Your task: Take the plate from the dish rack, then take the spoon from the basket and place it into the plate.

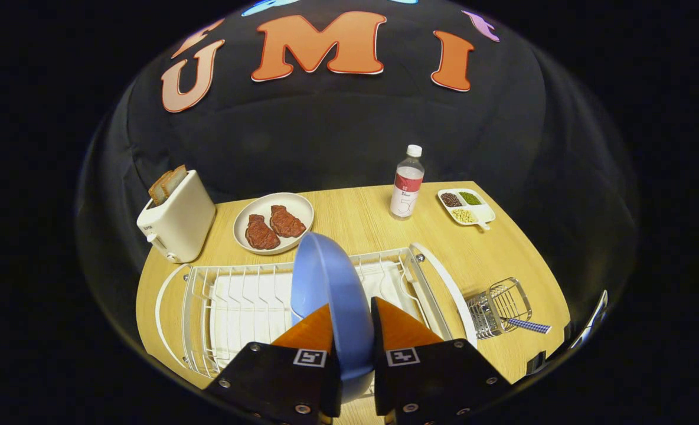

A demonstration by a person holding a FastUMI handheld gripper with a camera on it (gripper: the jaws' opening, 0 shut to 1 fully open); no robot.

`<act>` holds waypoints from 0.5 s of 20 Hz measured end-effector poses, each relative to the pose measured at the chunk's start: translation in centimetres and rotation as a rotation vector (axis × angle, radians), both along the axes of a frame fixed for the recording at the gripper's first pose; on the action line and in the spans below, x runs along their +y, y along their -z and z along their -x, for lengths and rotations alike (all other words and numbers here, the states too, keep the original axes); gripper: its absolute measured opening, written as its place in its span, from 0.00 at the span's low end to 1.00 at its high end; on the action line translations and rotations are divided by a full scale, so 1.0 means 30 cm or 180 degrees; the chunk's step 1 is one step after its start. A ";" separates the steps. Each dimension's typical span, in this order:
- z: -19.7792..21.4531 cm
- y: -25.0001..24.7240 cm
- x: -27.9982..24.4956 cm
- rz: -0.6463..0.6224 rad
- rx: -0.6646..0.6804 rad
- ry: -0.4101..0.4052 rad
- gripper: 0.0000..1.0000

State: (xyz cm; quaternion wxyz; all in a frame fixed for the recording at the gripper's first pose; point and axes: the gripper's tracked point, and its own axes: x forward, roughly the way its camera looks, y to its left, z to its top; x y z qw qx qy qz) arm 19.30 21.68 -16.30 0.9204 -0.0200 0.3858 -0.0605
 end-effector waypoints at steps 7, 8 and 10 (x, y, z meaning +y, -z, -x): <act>0.003 -0.051 0.005 0.0285 -0.0087 0.0073 0.22; 0.014 -0.050 0.003 0.0286 -0.0072 0.0092 0.22; 0.024 -0.052 0.001 0.0282 -0.0073 0.0115 0.22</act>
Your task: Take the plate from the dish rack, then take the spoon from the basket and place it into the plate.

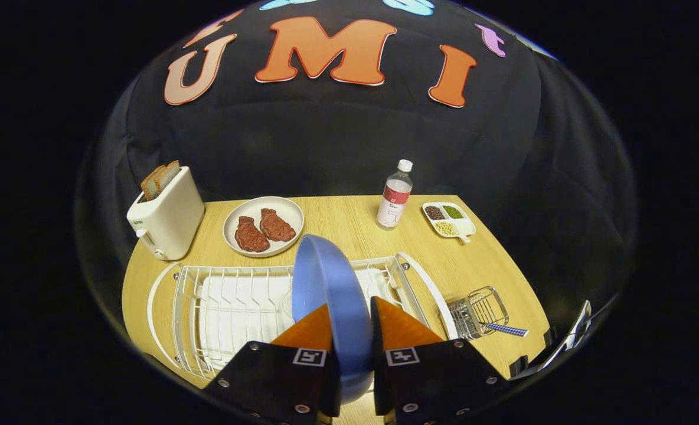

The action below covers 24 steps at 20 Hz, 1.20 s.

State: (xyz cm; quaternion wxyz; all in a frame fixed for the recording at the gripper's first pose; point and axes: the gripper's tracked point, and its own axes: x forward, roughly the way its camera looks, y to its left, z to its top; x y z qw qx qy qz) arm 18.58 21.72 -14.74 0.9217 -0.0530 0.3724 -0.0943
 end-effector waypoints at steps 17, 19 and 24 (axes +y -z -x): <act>0.442 -0.175 -0.076 -0.0981 -0.0249 -0.0060 0.22; 0.534 -0.138 -0.110 -0.1209 -0.0175 0.0017 0.22; 0.748 -0.015 -0.161 -0.1968 0.0023 0.0307 0.22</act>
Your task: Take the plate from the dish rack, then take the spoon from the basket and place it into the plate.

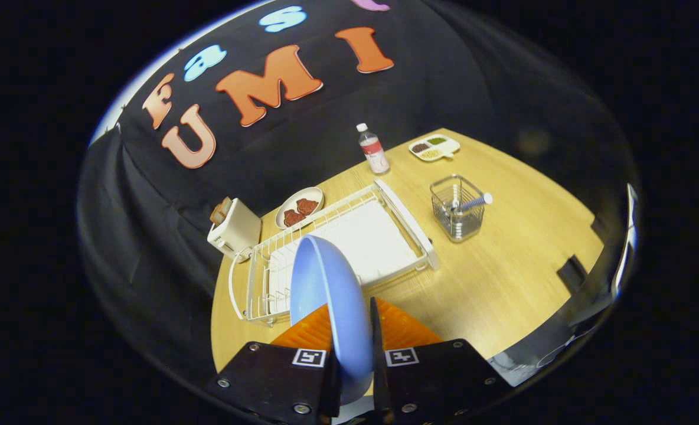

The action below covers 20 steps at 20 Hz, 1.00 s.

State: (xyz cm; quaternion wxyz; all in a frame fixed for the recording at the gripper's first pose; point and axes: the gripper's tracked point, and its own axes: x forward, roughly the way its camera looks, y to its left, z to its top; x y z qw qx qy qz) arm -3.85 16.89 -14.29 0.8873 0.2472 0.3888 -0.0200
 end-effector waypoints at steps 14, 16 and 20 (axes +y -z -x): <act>0.075 0.399 0.059 -0.1081 0.0359 0.0375 0.22; 0.057 0.426 0.070 -0.1185 0.0364 0.0375 0.22; 0.051 0.477 0.073 -0.1175 0.0463 0.0346 0.23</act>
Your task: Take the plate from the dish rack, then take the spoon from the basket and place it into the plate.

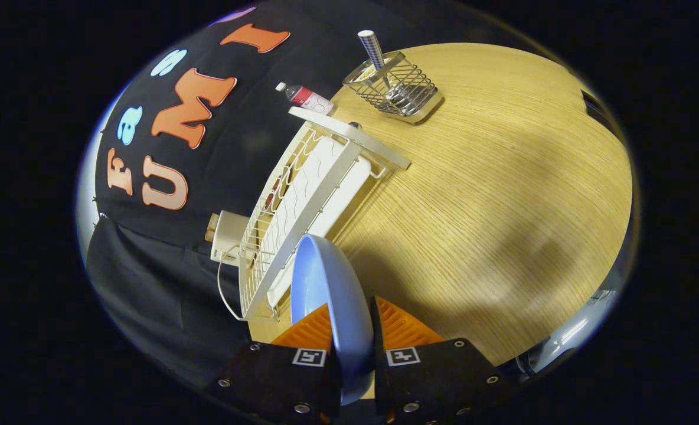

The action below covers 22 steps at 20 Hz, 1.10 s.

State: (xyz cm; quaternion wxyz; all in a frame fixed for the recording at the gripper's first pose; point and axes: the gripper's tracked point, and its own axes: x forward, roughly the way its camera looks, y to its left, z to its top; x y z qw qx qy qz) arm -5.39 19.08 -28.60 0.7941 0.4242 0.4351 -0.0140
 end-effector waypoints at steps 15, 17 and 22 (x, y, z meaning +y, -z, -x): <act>-0.008 -0.090 -0.275 0.0701 -0.0182 -0.0157 0.81; -0.052 -0.143 -0.364 0.0985 -0.0402 -0.0146 0.96; -0.184 -0.302 -0.570 0.1759 -0.0978 -0.0015 0.98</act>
